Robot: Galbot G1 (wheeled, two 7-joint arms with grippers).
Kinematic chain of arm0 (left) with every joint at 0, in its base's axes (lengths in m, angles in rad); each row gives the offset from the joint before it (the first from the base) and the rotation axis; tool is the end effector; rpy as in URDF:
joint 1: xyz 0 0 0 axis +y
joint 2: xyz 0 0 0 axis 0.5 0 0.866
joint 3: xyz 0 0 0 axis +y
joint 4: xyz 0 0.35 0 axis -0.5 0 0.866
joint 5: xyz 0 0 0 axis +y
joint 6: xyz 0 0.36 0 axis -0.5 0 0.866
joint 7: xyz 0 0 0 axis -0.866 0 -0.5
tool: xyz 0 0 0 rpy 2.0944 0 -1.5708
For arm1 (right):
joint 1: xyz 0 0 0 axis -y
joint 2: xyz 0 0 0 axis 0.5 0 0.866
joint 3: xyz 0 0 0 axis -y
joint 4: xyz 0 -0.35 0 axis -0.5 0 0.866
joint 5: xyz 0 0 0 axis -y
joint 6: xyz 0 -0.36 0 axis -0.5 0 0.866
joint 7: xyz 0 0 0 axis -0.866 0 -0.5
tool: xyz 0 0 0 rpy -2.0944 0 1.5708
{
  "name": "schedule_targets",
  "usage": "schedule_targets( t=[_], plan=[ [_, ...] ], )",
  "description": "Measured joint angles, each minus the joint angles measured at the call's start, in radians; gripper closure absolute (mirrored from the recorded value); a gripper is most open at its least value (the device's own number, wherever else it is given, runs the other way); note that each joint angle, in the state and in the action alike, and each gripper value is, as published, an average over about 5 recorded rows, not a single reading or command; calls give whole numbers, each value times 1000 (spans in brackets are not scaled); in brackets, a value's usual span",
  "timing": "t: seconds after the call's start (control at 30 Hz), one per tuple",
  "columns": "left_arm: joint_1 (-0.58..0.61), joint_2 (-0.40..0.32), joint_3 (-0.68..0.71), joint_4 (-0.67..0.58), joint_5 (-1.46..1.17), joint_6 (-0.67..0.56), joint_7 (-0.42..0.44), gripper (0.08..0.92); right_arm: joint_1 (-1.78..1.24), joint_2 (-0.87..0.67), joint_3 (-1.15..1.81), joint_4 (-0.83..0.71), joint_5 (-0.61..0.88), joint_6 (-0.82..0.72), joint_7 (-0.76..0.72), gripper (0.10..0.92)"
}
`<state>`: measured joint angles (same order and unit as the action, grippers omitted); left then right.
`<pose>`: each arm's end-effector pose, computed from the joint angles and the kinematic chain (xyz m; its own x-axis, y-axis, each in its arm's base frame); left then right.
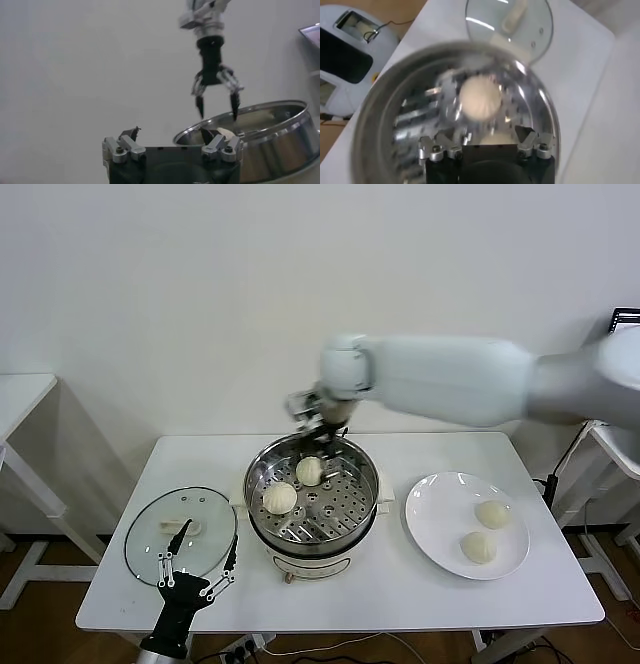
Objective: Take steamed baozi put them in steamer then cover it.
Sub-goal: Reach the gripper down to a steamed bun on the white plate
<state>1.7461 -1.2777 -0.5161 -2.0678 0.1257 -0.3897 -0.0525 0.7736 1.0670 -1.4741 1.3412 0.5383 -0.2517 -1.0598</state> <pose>0.1319 0.0493 -0.3348 -0.9604 0.2247 -0.1645 0.1621 0.9314 0.3258 0.5517 0.0709 -0.0089 -0.1188 -0.2447 0.9623 -0.8966 -0.3899 -0.2098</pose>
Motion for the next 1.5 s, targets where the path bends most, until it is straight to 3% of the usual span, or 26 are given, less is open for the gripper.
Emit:
schedule_targets(
  t=[0.3, 0.6, 1.03, 1.5],
  plan=[
    [2, 4, 4, -6, 6, 7, 0, 177, -54, -295, 13, 6, -113, 91, -91, 203],
    [6, -3, 1, -3, 15, 5, 0, 177, -245, -459, 91, -15, -240, 142, -121, 203],
    [23, -4, -7, -13, 34, 2, -4, 177, -547, -502, 313, -100, -392, 165, -83, 203],
    [32, -1, -20, -24, 53, 0, -3, 177, -684, -456, 427, -180, -464, 170, -51, 225]
  ],
)
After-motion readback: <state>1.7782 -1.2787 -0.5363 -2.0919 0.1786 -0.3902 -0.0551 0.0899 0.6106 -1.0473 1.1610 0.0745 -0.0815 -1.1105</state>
